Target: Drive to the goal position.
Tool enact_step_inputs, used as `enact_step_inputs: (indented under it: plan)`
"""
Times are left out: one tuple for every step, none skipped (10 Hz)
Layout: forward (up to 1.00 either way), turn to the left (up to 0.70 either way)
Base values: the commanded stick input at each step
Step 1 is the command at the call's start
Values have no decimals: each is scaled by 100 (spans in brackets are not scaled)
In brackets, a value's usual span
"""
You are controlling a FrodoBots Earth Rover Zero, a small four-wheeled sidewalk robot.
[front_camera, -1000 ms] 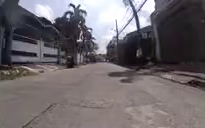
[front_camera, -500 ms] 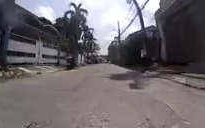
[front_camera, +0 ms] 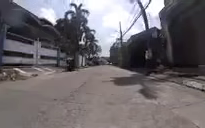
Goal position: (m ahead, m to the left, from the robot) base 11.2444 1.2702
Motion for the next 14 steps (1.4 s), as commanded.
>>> enact_step_inputs:
  plan:
    - [97, -38]
    - [97, -33]
    - [97, -5]
    - [97, 0]
    - [97, 0]
    - [97, 0]
    - [97, 0]
    - [97, 0]
    - [97, 0]
    - [97, 0]
    - [97, 0]
    - [97, 0]
    - [97, -3]
    - [97, -11]
